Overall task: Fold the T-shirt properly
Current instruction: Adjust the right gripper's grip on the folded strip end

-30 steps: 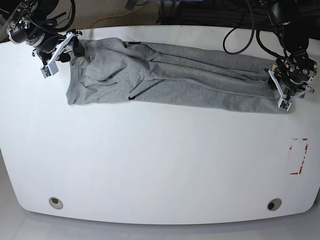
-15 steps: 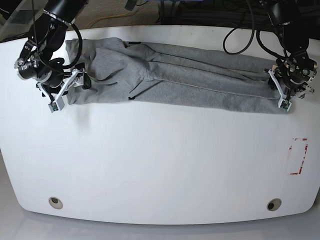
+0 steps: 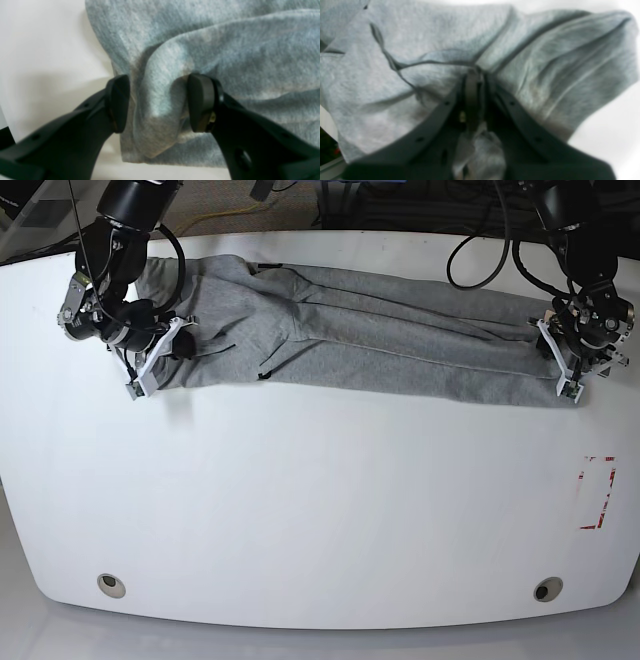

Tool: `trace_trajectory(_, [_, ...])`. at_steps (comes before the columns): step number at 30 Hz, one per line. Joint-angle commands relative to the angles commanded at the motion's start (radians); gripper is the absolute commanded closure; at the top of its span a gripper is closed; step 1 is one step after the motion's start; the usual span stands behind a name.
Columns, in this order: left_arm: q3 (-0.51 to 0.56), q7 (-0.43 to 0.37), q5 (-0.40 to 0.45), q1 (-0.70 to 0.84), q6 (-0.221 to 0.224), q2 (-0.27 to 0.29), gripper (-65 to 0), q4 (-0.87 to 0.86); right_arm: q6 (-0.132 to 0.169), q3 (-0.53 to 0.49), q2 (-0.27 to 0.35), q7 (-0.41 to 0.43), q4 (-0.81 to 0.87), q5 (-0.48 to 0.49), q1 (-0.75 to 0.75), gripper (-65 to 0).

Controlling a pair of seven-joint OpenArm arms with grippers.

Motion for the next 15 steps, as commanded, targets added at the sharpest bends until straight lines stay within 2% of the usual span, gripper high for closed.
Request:
trace_trajectory(4, [0.000,0.000,0.002,0.002,0.000,0.000,-34.2,0.000,0.000,0.009,0.008,-0.060,0.114,-0.002,-0.038,0.0])
trace_trajectory(7, [0.000,0.000,0.000,0.002,0.000,0.000,-34.2,0.000,0.000,0.069,0.008,-0.091,0.172,-0.002,-0.068,0.0])
trace_trajectory(9, [0.000,0.000,0.002,0.002,0.000,0.000,-34.2,0.000,0.000,0.101,0.008,-0.103,0.190,-0.002,-0.089,0.0])
trace_trajectory(15, [-0.002,0.000,0.000,0.000,0.000,0.000,-34.2,-0.002,0.000,0.106,0.009,-0.104,0.187,-0.002,-0.144,0.0])
